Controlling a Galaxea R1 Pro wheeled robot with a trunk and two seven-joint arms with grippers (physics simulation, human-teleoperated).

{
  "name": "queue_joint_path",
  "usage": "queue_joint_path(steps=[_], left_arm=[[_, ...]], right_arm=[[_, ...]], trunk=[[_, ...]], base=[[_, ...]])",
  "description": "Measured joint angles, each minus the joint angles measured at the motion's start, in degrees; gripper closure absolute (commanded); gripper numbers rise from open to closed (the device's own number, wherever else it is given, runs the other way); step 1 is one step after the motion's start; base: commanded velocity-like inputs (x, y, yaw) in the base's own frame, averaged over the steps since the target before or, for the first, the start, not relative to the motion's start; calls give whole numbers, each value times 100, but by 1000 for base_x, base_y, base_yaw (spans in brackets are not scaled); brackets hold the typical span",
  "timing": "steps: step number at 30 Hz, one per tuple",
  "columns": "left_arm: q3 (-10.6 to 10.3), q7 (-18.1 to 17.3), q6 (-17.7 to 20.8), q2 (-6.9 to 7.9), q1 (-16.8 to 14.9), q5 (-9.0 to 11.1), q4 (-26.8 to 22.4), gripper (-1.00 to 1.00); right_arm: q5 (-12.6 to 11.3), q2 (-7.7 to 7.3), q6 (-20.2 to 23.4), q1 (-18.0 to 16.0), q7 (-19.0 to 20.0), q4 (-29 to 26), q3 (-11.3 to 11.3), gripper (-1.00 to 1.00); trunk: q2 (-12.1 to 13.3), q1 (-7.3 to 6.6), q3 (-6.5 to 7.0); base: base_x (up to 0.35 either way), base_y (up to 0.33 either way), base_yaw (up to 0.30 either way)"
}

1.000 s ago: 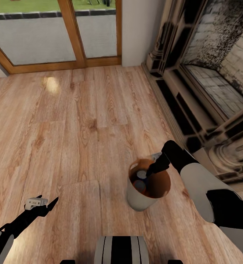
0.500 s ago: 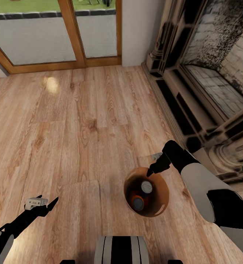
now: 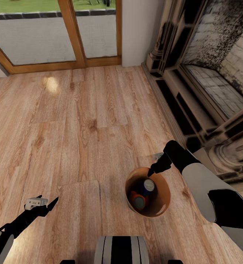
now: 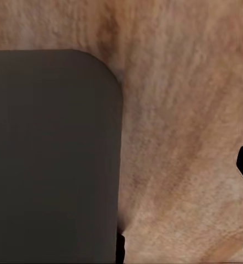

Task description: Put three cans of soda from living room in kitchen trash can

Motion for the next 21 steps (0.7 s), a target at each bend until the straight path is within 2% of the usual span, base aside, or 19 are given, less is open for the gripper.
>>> queue_joint_path(steps=[6, 21], left_arm=[[0, 0, 0, 0, 0, 0, 0, -100], [-4, 29, 19, 0, -1, -9, 16, -100]], right_arm=[[-12, -10, 0, 0, 2, 4, 1, -100], [-4, -8, 0, 4, 2, -1, 3, -100]], trunk=[[0, 0, 0], [20, -39, 332]], base=[[0, 0, 0], [0, 0, 0]])
